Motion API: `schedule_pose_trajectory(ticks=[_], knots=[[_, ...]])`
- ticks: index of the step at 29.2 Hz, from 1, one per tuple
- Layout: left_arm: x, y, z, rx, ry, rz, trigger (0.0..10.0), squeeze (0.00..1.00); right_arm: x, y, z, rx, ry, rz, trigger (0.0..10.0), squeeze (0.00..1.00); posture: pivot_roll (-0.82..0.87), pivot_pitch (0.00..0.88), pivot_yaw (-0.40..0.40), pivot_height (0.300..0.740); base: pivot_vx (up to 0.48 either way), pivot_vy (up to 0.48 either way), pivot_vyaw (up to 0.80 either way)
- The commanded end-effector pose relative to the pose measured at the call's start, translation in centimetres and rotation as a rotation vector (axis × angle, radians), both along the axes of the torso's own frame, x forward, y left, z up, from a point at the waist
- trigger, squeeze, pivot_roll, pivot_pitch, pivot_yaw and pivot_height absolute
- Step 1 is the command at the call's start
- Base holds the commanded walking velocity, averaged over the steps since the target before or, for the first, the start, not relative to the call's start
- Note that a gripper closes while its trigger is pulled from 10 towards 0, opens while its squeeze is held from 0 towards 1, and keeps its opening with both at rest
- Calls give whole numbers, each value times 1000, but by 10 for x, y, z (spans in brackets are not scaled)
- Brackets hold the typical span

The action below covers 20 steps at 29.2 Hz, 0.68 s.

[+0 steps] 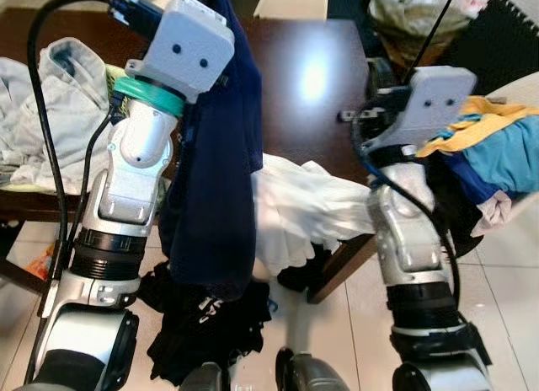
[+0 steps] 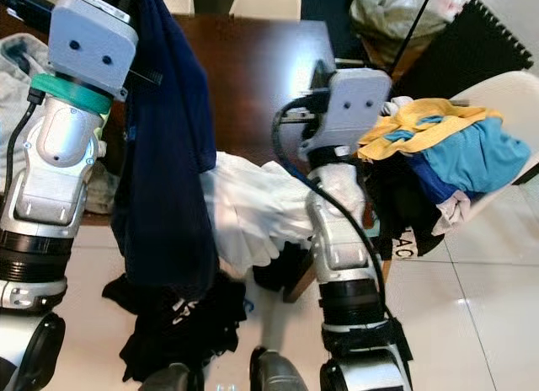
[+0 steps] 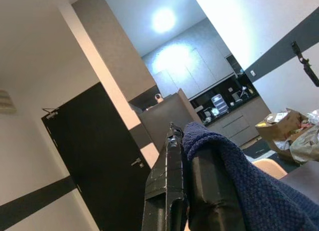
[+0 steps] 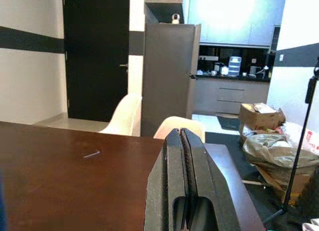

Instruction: Hang hanger

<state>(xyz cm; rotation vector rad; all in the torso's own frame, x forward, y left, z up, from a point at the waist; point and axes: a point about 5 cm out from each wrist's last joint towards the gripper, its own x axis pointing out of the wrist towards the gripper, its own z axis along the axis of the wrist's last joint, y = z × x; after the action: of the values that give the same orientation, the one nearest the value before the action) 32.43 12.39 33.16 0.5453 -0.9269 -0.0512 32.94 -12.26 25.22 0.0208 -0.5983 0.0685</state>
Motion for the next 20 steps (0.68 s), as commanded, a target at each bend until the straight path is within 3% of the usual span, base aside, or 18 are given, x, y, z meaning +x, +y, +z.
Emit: schedule_pose_trajectory(ticks=[1,6,9,11,15,16,17,19,20], knots=[[-4,0,4,1,-31,-4,10000,0,-1,-3,-2,6,7,-8,10000,0,-6,41,26,740,0,0,0],[1,2,14,44,-89,30,10000,0,-2,-3,-1,2,9,-2,10000,0,-7,47,22,740,0,0,0],[18,5,41,112,-185,104,10000,0,-3,-3,1,-3,7,1,10000,0,-13,64,20,740,0,0,0],[18,5,41,112,-185,104,10000,0,-3,-3,1,-3,7,1,10000,0,-13,64,20,740,0,0,0],[32,2,56,114,-200,139,10000,0,-6,-5,3,-19,-5,-11,10000,0,-44,95,34,740,0,0,0],[42,-1,61,100,-169,146,10000,0,-9,-9,5,-35,-17,-37,10000,0,-70,116,48,740,0,0,0],[42,-1,61,100,-169,146,10000,0,-9,-9,5,-35,-17,-37,10000,0,-70,116,48,740,0,0,0],[59,-15,65,86,-89,146,10000,0,-18,-37,13,-58,-54,-185,10000,0,-123,154,63,740,0,0,0],[59,-15,65,86,-89,146,10000,0,-18,-37,13,-58,-54,-185,10000,0,-123,154,63,740,0,0,0]])
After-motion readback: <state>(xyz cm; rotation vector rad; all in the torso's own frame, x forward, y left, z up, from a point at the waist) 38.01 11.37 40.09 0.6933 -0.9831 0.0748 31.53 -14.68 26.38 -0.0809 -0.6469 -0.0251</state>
